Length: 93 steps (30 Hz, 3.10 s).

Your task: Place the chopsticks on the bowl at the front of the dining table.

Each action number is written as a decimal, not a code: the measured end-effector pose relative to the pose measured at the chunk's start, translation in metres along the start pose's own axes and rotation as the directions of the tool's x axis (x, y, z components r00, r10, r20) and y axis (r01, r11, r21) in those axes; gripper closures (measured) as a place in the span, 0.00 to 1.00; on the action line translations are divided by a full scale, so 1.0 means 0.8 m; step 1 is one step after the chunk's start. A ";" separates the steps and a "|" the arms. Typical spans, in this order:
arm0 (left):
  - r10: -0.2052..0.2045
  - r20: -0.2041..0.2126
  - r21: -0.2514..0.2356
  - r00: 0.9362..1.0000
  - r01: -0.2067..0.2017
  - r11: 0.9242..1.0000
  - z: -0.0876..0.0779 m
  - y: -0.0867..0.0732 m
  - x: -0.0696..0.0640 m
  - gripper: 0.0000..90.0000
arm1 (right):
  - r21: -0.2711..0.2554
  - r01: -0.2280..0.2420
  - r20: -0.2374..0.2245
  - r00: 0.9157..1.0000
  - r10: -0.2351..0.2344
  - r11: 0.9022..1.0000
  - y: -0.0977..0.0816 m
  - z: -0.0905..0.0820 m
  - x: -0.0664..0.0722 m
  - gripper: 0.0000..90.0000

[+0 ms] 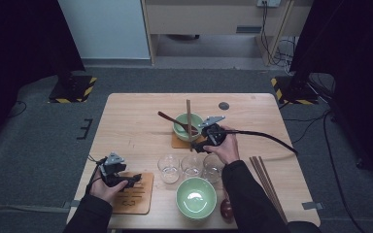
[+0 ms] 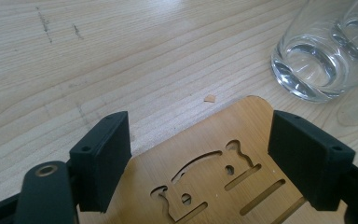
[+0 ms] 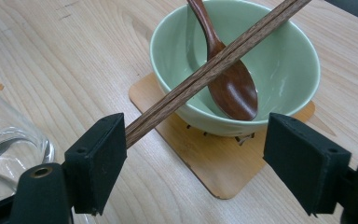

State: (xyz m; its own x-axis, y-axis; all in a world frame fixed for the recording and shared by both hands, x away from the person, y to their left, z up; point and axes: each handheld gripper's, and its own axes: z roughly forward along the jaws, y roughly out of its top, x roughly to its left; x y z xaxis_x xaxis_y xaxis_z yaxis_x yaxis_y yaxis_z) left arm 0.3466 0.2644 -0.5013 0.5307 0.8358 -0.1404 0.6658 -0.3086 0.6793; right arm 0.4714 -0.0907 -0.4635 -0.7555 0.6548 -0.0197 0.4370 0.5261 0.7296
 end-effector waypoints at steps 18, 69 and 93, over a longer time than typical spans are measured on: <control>0.001 0.000 0.001 1.000 -0.001 1.000 0.001 0.000 -0.001 0.23 | -0.001 0.017 -0.051 0.999 -0.017 1.000 -0.009 -0.009 0.012 0.23; -0.001 -0.001 0.002 1.000 0.001 1.000 0.001 0.000 -0.001 0.23 | 0.007 0.015 -0.074 0.997 -0.014 1.000 -0.007 -0.006 0.011 0.23; -0.042 0.052 -0.043 0.998 0.044 0.998 -0.002 0.000 0.001 0.26 | -0.173 -0.125 0.035 0.991 0.133 0.977 -0.025 -0.088 -0.028 0.32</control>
State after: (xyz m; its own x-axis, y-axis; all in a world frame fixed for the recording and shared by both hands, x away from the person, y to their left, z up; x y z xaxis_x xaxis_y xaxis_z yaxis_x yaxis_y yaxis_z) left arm 0.3464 0.2661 -0.4999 0.5293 0.8230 -0.2062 0.6653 -0.2518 0.7029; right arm 0.4453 -0.1543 -0.4296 -0.6733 0.7374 0.0534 0.4365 0.3382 0.8337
